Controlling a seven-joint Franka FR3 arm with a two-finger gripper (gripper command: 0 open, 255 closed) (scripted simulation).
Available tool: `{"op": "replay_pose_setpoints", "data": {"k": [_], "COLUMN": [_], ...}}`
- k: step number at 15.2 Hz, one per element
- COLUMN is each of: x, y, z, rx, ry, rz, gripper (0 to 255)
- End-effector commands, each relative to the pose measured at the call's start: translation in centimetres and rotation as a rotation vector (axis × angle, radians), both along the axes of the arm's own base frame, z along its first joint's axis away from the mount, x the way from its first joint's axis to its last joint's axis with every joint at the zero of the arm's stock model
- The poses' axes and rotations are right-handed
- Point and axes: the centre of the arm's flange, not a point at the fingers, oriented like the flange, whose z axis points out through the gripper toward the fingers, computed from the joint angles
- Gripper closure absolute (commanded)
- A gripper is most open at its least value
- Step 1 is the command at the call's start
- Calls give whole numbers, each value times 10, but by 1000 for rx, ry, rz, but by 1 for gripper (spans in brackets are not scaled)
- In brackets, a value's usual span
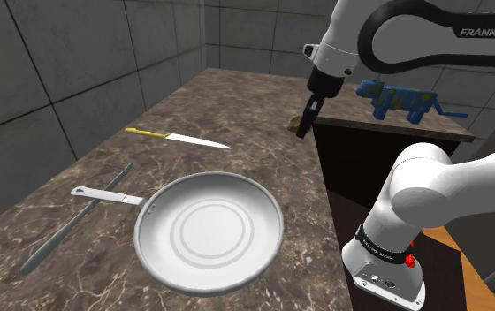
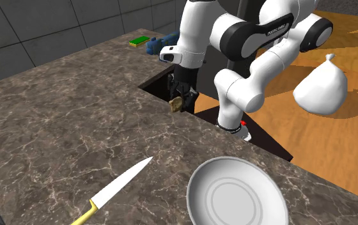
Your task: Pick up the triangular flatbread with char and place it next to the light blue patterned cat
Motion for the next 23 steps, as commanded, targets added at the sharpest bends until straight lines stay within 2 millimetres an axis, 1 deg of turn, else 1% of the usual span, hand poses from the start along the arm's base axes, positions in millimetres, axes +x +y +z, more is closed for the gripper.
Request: {"op": "replay_pose_setpoints", "data": {"k": [1, 23], "x": [0, 0], "y": [0, 0], "z": [10, 126], "rx": [0, 0], "ry": [0, 0], "rz": [0, 0], "gripper": [255, 255]}}
